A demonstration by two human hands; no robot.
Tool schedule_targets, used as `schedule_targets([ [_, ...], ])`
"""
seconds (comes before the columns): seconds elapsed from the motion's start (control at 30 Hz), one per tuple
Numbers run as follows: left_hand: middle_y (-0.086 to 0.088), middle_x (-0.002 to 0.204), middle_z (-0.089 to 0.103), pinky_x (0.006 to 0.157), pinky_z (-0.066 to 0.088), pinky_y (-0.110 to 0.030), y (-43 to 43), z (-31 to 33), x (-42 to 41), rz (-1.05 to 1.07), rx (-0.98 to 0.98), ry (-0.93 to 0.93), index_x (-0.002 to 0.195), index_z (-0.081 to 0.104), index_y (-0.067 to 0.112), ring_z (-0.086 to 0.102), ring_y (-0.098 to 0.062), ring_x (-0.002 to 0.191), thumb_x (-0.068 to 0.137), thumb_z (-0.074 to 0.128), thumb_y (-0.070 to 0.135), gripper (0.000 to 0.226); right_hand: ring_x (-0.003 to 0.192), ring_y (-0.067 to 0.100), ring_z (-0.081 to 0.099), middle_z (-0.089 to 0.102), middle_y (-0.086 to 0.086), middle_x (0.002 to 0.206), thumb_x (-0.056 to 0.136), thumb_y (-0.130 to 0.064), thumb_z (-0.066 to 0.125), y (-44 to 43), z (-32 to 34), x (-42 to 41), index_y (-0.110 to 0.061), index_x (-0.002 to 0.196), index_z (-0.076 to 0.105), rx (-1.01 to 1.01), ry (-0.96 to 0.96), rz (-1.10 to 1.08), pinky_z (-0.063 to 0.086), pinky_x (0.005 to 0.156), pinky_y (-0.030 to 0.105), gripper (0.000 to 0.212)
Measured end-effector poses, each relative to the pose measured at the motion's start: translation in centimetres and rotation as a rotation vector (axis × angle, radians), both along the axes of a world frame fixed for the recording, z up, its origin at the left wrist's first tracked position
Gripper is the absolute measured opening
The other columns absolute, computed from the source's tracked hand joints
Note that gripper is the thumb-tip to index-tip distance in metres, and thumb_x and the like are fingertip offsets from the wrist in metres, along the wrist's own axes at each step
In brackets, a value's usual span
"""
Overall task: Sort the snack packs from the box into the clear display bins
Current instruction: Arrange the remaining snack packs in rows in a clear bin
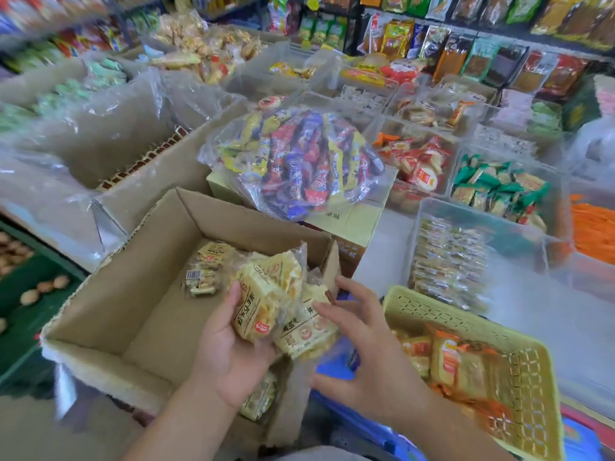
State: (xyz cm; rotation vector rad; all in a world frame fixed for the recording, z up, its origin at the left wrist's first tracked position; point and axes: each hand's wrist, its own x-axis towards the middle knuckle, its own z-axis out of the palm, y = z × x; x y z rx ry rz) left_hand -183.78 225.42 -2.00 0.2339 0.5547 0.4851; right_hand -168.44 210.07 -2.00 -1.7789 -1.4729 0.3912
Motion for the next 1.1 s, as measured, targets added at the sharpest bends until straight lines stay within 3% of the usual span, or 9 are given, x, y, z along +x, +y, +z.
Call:
schedule_targets([
  [0.07, -0.018, 0.139, 0.065, 0.092, 0.059, -0.055, -2.1, 0.4, 1.8, 0.025, -0.008, -0.015, 0.132, 0.068, 0.010, 0.066, -0.036, 0.123, 0.090, 0.066, 0.042, 0.054, 0.137, 0.005, 0.040, 0.015, -0.010, 0.163, 0.077, -0.056, 0.075, -1.7, -0.1, 1.9, -0.047, 0.138, 0.047, 0.012, -0.158, 0.012, 0.043, 0.103, 0.018, 0.067],
  [0.2, -0.016, 0.139, 0.065, 0.086, 0.061, -0.052, -6.0, 0.8, 5.0, 0.073, 0.046, -0.009, 0.127, 0.073, 0.011, 0.066, -0.034, 0.123, 0.090, 0.062, 0.043, 0.050, 0.142, 0.012, 0.037, 0.026, -0.007, 0.159, 0.080, -0.067, 0.068, -5.0, 0.0, 5.2, -0.042, 0.138, 0.047, -0.002, -0.184, 0.012, 0.045, 0.107, 0.035, 0.066],
  [0.33, -0.017, 0.136, 0.066, 0.090, 0.060, -0.051, -9.3, 1.0, 7.4, 0.051, 0.089, 0.082, 0.122, 0.075, 0.012, 0.069, -0.033, 0.118, 0.091, 0.060, 0.042, 0.046, 0.143, 0.010, 0.034, 0.031, -0.010, 0.157, 0.069, -0.088, 0.060, -7.9, 0.3, 7.3, -0.043, 0.142, 0.043, -0.122, -0.110, -0.010, 0.038, 0.111, 0.034, 0.088],
  [0.47, -0.019, 0.134, 0.067, 0.103, 0.050, -0.059, -11.6, 1.3, 9.8, -0.017, 0.145, 0.213, 0.122, 0.075, 0.011, 0.069, -0.036, 0.117, 0.091, 0.065, 0.038, 0.042, 0.131, 0.012, 0.044, 0.049, -0.009, 0.142, 0.063, -0.091, 0.054, -8.9, 0.7, 8.7, -0.029, 0.143, 0.047, -0.255, -0.163, -0.086, 0.039, 0.111, 0.036, 0.102],
  [0.6, -0.018, 0.130, 0.070, 0.082, 0.062, -0.049, -12.9, 2.2, 12.5, -0.024, 0.146, 0.239, 0.121, 0.076, 0.011, 0.074, -0.033, 0.107, 0.087, 0.070, 0.036, 0.043, 0.118, 0.006, 0.049, 0.054, -0.021, 0.128, 0.056, -0.094, 0.057, -9.4, 0.9, 10.1, -0.036, 0.142, 0.044, -0.275, -0.094, -0.110, 0.046, 0.099, 0.031, 0.105],
  [0.77, -0.019, 0.129, 0.070, 0.074, 0.062, -0.049, -13.6, 2.8, 15.2, -0.092, 0.152, 0.235, 0.118, 0.077, 0.008, 0.075, -0.035, 0.102, 0.079, 0.076, 0.037, 0.048, 0.091, 0.003, 0.056, 0.064, -0.018, 0.098, 0.070, -0.065, 0.068, -9.9, 1.3, 12.6, -0.032, 0.113, 0.065, -0.133, -0.035, -0.138, 0.046, 0.074, 0.020, 0.054],
  [0.93, -0.021, 0.135, 0.066, 0.101, 0.049, -0.066, -13.1, 2.2, 17.2, -0.096, 0.147, 0.218, 0.124, 0.074, 0.008, 0.068, -0.042, 0.117, 0.085, 0.073, 0.037, 0.049, 0.102, 0.008, 0.059, 0.063, -0.007, 0.112, 0.086, -0.025, 0.070, -11.1, -0.4, 16.0, -0.022, 0.125, 0.069, -0.151, 0.108, -0.161, 0.050, 0.087, 0.024, 0.039],
  [1.03, -0.018, 0.135, 0.067, 0.108, 0.045, -0.062, -12.3, 1.4, 18.0, -0.060, 0.130, 0.234, 0.119, 0.077, 0.011, 0.067, -0.039, 0.120, 0.087, 0.070, 0.037, 0.042, 0.088, 0.001, 0.058, 0.058, -0.012, 0.097, 0.093, -0.026, 0.065, -11.8, -1.0, 18.1, -0.027, 0.112, 0.073, -0.133, 0.205, -0.214, 0.043, 0.074, 0.011, 0.021],
  [1.1, -0.016, 0.133, 0.069, 0.106, 0.049, -0.055, -11.8, 1.0, 18.4, -0.030, 0.122, 0.252, 0.114, 0.079, 0.012, 0.069, -0.036, 0.117, 0.083, 0.073, 0.035, 0.039, 0.089, 0.003, 0.058, 0.060, -0.013, 0.091, 0.091, -0.029, 0.065, -12.1, -1.0, 19.7, -0.033, 0.101, 0.073, -0.098, 0.230, -0.275, 0.042, 0.072, 0.011, 0.012],
])
